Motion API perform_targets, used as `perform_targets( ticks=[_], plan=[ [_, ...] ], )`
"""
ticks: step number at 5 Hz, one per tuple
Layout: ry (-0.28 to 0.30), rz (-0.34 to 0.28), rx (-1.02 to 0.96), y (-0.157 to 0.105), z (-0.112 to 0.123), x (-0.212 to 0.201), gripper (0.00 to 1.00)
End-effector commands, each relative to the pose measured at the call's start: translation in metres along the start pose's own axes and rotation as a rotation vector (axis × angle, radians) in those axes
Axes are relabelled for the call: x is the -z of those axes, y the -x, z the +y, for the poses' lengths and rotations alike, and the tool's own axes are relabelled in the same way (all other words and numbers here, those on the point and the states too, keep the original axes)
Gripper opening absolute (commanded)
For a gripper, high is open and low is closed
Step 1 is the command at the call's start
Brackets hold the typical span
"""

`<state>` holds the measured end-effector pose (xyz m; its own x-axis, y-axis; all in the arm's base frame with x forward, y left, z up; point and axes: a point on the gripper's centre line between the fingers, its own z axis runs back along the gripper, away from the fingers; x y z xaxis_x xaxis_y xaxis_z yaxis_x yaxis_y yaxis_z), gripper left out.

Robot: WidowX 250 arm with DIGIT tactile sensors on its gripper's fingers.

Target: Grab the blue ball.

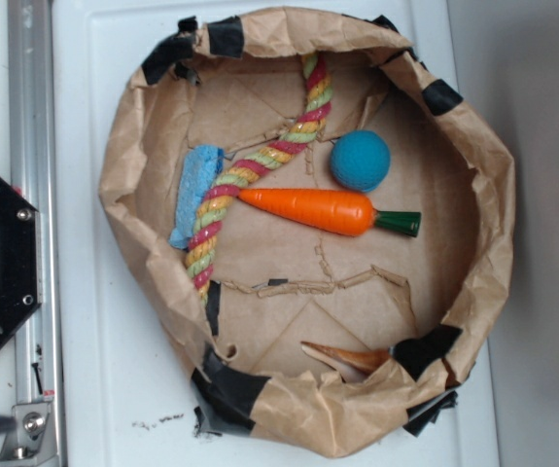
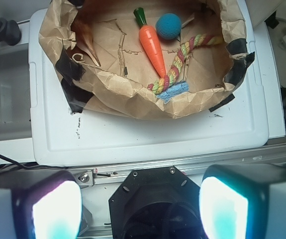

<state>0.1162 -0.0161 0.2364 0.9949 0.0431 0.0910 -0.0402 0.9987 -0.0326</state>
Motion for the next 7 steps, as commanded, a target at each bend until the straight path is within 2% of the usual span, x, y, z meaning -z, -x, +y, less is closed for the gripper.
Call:
perform_targets(
  ticks=[1, 2, 3, 4, 6, 7],
  plan=[
    [0.000, 0.000, 0.000, 0.000, 0.000, 0.000, 1.00],
    [0.084, -0.067, -0.254, -0.038, 0.026, 0.053, 1.00],
    [0.022, -0.097, -0.492, -0.073, 0.049, 0.088, 1.00],
    [0.159, -0.184, -0.667, -0.105, 0.062, 0.112, 1.00],
    [0.065, -0.248, -0.795, -0.156, 0.084, 0.125, 1.00],
    [0.029, -0.256, -0.812, -0.163, 0.093, 0.148, 1.00]
  ],
)
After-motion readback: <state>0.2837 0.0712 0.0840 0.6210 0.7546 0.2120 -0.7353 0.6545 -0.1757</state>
